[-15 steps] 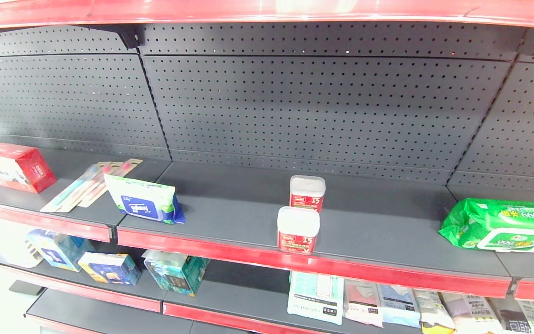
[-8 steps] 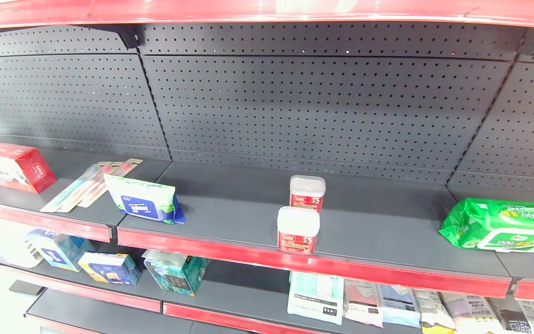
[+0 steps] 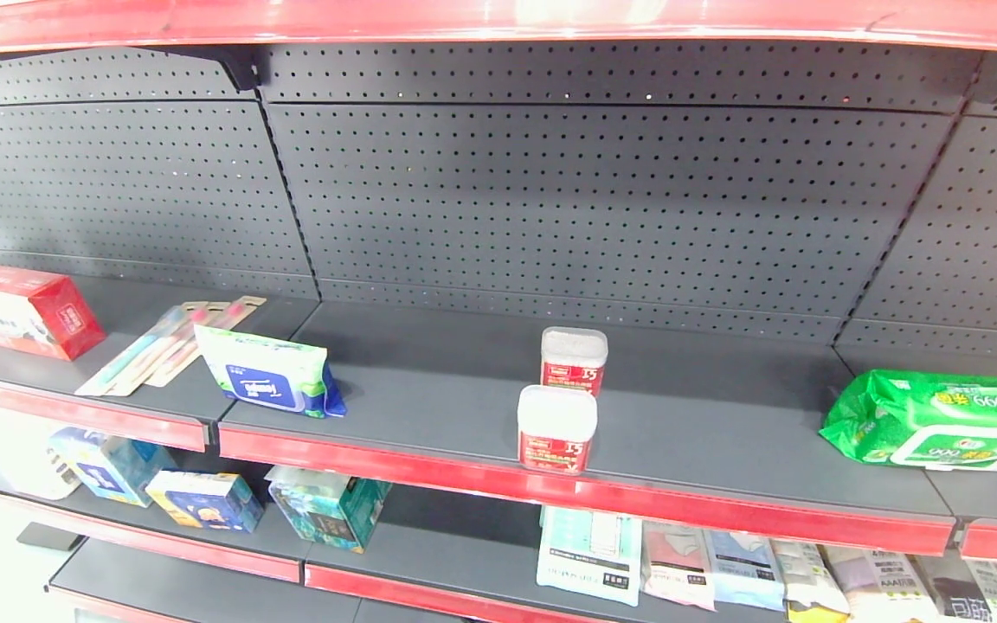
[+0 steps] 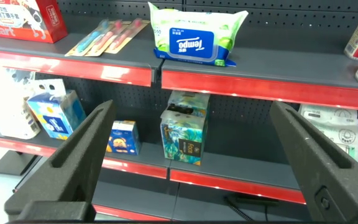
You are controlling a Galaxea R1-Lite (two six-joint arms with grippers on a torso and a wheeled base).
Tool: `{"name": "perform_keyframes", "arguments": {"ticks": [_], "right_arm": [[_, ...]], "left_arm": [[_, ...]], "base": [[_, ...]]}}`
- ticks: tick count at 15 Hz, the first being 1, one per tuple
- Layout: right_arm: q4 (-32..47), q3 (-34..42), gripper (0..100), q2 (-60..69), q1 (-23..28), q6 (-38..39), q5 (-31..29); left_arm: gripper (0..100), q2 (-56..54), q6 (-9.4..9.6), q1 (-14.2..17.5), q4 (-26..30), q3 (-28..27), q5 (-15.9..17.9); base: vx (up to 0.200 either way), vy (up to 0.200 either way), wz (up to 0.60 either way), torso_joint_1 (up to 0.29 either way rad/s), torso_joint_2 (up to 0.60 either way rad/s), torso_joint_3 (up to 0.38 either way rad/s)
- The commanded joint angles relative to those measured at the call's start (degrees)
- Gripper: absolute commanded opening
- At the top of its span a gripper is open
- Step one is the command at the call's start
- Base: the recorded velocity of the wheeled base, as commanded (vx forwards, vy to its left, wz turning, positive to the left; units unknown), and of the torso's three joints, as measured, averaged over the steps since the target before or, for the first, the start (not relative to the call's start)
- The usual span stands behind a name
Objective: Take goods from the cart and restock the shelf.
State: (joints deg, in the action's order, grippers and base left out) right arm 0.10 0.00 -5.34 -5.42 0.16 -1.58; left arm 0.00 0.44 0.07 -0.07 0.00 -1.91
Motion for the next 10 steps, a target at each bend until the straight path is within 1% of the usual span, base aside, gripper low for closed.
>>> {"name": "perform_keyframes", "arguments": {"ticks": [1, 10], "right_arm": [[-0.01, 0.00, 100, -0.37, -0.02, 0.02, 0.00], [-0.01, 0.00, 100, -0.29, -0.02, 0.02, 0.00]], "left_arm": [[100, 0.00, 0.00, 0.01, -0.01, 0.00, -0.02], [100, 0.00, 0.00, 0.01, -0.01, 0.00, -0.02]], "base": [[0.000, 0.000, 0.00, 0.000, 0.00, 0.000], [0.000, 0.000, 0.00, 0.000, 0.00, 0.000]]}}
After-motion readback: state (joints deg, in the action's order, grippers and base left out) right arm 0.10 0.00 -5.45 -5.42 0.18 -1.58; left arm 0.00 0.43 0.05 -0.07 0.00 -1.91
